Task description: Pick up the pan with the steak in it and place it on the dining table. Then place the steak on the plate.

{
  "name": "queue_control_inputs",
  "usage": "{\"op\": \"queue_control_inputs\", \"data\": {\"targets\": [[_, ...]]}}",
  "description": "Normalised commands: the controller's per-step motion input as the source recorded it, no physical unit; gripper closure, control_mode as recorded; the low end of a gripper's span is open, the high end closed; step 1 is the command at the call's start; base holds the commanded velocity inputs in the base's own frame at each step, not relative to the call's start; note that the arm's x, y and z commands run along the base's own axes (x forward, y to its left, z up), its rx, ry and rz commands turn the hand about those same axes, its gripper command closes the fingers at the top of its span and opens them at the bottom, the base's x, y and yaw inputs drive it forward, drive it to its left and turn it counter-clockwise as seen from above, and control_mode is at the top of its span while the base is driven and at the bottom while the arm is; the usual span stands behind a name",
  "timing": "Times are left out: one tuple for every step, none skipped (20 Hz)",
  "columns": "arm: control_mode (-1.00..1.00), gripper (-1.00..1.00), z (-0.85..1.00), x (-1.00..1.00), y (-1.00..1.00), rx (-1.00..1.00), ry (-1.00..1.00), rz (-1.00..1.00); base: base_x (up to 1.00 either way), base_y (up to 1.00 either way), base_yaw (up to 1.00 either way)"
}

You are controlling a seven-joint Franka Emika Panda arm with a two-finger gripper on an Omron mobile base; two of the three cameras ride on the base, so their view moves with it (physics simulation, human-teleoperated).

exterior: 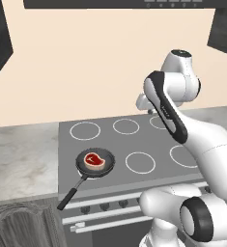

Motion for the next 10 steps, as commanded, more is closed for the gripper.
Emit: {"op": "queue_control_inputs", "data": {"targets": [[-1.0, -1.0, 0.0, -0.01, 0.0, 0.0, 0.0, 0.0, 0.0, 0.0, 0.0], [-1.0, -1.0, 0.0, -0.13, 0.0, 0.01, 0.01, 0.0, 0.0, 0.0, 0.0], [-1.0, -1.0, 0.0, -0.22, 0.04, 0.03, 0.0, 0.0, 0.0, 0.0, 0.0], [-1.0, -1.0, 0.0, -0.16, 0.05, 0.05, 0.02, 0.0, 0.0, 0.0, 0.0], [-1.0, -1.0, -0.04, -0.18, 0.09, 0.12, 0.04, 0.0, 0.0, 0.0, 0.0], [-1.0, -1.0, -0.05, -0.14, 0.11, 0.12, 0.05, 0.0, 0.0, 0.0, 0.0], [-1.0, -1.0, -0.04, -0.17, 0.16, 0.12, 0.05, 0.0, 0.0, 0.0, 0.0], [-1.0, -1.0, -0.06, -0.2, 0.16, 0.13, 0.06, 0.0, 0.0, 0.0, 0.0], [-1.0, -1.0, -0.07, -0.3, 0.18, 0.12, 0.05, 0.0, 0.0, 0.0, 0.0], [-1.0, -1.0, -0.09, -0.35, 0.2, 0.1, 0.05, 0.0, 0.0, 0.0, 0.0]]}}
